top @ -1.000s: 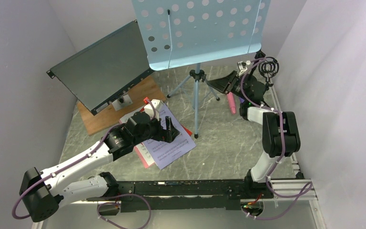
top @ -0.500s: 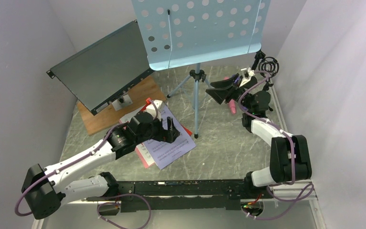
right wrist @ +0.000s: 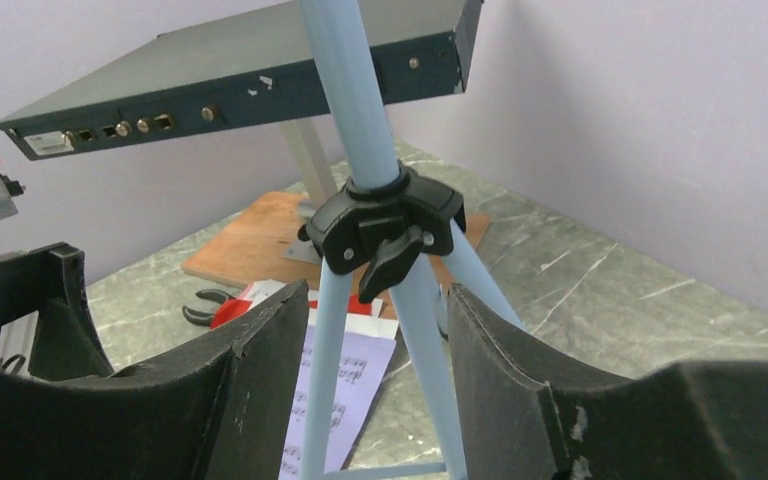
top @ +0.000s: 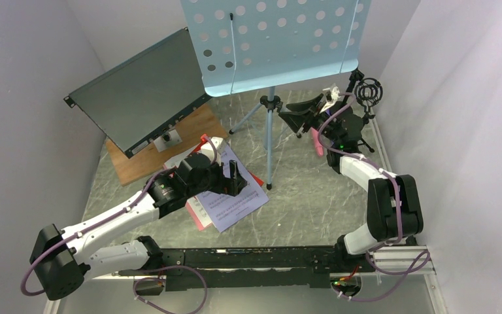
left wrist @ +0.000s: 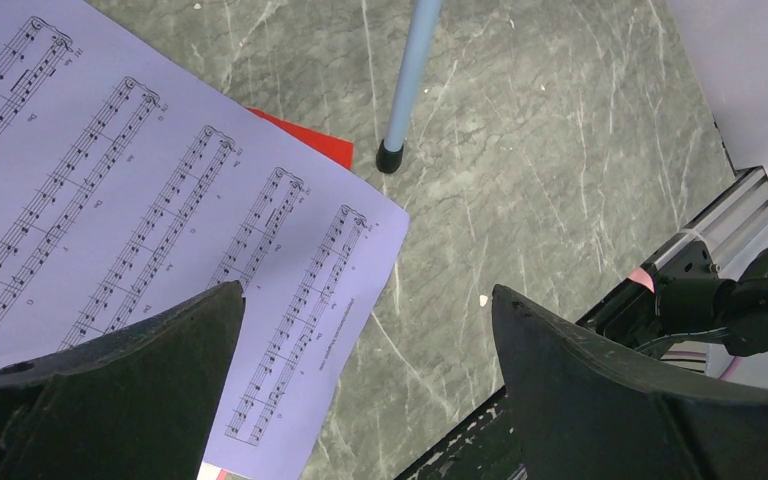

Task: Pack up the instrument practice props
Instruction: Unscrew the knob on the music stand.

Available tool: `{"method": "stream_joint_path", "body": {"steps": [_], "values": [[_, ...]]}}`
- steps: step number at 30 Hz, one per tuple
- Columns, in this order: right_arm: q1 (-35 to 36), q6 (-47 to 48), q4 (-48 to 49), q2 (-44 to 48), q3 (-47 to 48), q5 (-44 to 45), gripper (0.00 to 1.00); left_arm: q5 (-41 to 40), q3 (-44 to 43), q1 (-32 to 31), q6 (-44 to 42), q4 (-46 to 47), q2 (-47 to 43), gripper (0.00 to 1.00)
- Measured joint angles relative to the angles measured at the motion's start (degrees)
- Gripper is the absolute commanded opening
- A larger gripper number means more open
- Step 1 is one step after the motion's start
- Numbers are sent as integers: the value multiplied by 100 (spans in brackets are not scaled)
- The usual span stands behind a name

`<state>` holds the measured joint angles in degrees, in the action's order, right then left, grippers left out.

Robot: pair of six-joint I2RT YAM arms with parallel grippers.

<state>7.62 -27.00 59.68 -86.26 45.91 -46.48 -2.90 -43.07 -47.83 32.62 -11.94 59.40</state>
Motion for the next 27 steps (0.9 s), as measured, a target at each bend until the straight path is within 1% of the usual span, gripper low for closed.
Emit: {"method": "stream_joint_path", "body": {"steps": [6,12,15,19,24,27], "values": [[76,111,-81,-44,234,15,46,0,-2,0,0,2,2,99],[160,389,-446,-44,385,42,40,2,-2,0,0,2,9,99],[160,505,-603,-46,400,46,35,2,-2,0,0,2,11,99],[160,654,-780,-96,463,31,23,2,-2,0,0,2,11,99],[170,960,-1034,-105,562,-85,4,2,-2,0,0,2,11,99],[168,1198,-1182,-105,632,-184,0,2,-4,0,0,0,11,99]]}}
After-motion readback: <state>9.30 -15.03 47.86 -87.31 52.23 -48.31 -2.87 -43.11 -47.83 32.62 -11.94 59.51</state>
